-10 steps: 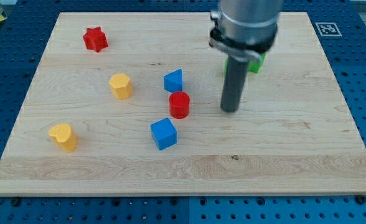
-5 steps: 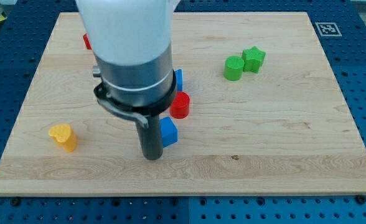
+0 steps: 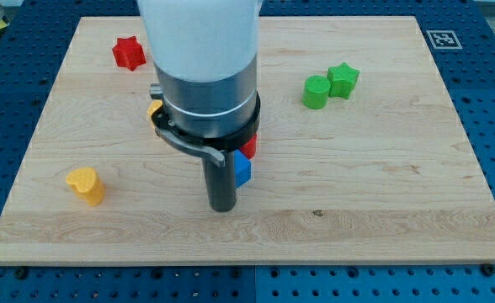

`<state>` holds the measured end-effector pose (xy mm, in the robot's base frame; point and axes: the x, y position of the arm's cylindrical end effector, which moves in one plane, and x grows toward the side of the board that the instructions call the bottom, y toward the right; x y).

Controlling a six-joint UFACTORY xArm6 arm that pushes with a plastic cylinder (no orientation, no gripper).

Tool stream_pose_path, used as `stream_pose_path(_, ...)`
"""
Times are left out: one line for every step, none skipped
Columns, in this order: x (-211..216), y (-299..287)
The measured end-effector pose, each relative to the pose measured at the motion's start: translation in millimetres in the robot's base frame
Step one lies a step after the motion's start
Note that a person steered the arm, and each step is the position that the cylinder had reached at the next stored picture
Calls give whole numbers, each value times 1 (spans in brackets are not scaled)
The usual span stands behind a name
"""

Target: Push the blue cube into the red circle

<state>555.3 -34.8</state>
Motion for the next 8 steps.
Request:
stream_pose_path(-22, 0)
stream_pose_path(-29, 0)
stream_pose_path(-24, 0)
stream_pose_path(-21, 10)
stream_pose_path(-21, 24)
stream_pose_path(-27, 27)
stream_pose_path(-34, 26)
stream_pose_path(-48, 26)
